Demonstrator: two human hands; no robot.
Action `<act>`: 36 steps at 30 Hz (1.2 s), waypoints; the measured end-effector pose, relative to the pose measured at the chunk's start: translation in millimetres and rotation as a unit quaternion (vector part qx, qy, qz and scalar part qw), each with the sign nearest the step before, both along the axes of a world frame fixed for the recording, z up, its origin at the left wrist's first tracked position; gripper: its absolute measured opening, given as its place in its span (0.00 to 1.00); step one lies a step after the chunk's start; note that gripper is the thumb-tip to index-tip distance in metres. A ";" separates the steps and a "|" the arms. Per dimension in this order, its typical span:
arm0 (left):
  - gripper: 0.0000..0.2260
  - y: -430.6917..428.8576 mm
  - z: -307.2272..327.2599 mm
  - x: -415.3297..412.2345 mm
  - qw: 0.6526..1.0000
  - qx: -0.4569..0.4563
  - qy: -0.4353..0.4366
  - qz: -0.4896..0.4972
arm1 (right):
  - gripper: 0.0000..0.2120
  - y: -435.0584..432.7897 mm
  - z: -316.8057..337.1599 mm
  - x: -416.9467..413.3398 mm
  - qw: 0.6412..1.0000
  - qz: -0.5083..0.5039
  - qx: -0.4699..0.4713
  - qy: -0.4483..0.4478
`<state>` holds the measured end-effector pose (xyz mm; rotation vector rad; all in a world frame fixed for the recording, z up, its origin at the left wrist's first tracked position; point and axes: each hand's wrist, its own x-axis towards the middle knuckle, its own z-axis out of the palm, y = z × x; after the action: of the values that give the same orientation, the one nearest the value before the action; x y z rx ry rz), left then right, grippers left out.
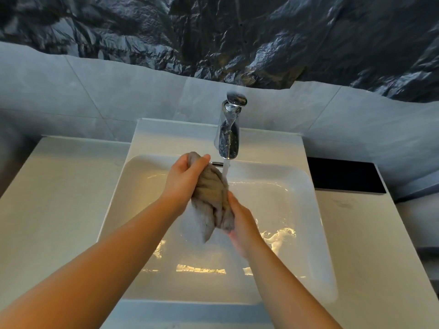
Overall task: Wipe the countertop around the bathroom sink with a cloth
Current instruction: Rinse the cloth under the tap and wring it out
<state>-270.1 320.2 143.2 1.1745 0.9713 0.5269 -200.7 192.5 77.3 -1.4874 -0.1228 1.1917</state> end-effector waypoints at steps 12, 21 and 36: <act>0.20 -24.8 -27.9 2.4 0.978 0.092 0.174 -0.068 | 0.09 36.8 51.4 -3.9 0.924 -0.105 0.059 -0.363; 0.16 -14.7 -3.2 -10.4 0.977 -0.166 0.055 -0.122 | 0.16 39.4 14.8 33.8 0.946 0.025 -0.127 -0.296; 0.18 -16.1 -13.5 -0.8 0.959 0.224 0.169 -0.049 | 0.11 28.7 51.4 10.0 0.957 -0.235 0.059 -0.158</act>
<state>-270.9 304.0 129.7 1.7538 1.1091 0.4894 -190.8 221.2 128.7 -1.4855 -0.0495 0.5536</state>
